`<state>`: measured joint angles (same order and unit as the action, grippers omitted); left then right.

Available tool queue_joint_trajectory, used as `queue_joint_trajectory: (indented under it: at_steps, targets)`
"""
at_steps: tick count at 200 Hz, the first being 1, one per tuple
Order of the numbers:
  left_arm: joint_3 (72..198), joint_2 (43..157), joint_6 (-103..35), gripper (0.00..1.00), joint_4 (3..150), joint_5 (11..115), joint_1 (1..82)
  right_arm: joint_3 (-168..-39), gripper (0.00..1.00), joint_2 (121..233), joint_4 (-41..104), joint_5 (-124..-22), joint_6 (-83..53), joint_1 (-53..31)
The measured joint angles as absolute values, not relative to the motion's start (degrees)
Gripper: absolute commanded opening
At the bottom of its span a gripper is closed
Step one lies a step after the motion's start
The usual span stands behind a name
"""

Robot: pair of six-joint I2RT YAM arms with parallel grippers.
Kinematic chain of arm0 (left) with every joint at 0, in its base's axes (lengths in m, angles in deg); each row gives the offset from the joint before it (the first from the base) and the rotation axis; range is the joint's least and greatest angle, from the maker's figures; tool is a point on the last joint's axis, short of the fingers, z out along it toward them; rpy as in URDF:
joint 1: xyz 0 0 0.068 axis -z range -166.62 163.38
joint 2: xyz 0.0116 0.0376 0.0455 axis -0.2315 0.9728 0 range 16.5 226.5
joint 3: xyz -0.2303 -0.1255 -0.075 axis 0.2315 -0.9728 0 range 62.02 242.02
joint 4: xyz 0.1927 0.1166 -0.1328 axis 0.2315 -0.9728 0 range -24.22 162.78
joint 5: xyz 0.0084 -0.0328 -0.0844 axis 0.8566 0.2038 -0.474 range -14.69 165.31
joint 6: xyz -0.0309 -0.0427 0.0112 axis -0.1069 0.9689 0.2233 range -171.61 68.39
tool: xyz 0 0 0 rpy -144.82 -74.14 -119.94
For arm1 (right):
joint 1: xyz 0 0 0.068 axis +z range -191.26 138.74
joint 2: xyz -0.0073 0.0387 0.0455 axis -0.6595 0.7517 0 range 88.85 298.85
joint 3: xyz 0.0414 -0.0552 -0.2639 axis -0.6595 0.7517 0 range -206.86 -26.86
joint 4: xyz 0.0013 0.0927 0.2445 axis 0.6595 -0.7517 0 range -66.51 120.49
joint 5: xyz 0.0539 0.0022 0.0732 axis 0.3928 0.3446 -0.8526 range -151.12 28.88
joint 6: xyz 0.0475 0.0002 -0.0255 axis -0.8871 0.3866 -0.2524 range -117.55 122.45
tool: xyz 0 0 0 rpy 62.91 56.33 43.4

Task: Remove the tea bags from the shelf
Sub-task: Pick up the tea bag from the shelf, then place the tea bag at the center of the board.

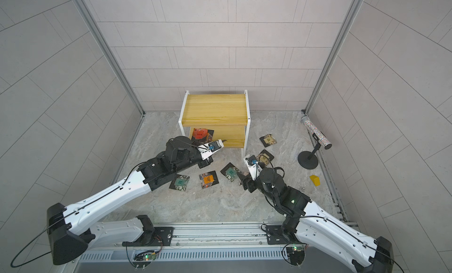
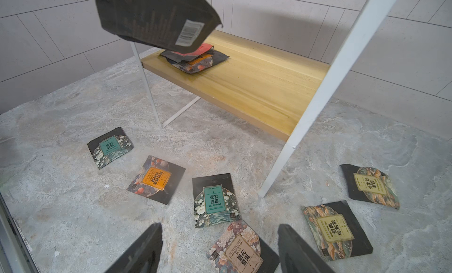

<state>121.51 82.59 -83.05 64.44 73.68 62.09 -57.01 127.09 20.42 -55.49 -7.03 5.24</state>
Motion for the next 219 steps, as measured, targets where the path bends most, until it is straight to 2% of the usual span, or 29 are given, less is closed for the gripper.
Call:
queue_joint_trajectory:
  at_steps: [82,125,188,219]
  targets:
    - [117.05,73.3,-71.38,0.0,52.66,90.29,65.17,-56.84,0.78,127.68,21.01,-55.51,-7.31,5.24]
    - [115.1,69.52,-58.17,0.0,46.54,100.87,65.24,-56.81,0.78,128.73,22.3,-55.71,-7.88,5.24]
    - [113.66,70.59,-38.18,0.0,34.65,117.29,65.09,-56.4,0.77,128.66,23.02,-55.75,-8.14,5.24]
    - [112.46,71.97,-27.71,0.0,29.27,119.97,59.23,-56.4,0.77,128.14,23.0,-55.75,-8.16,5.24]
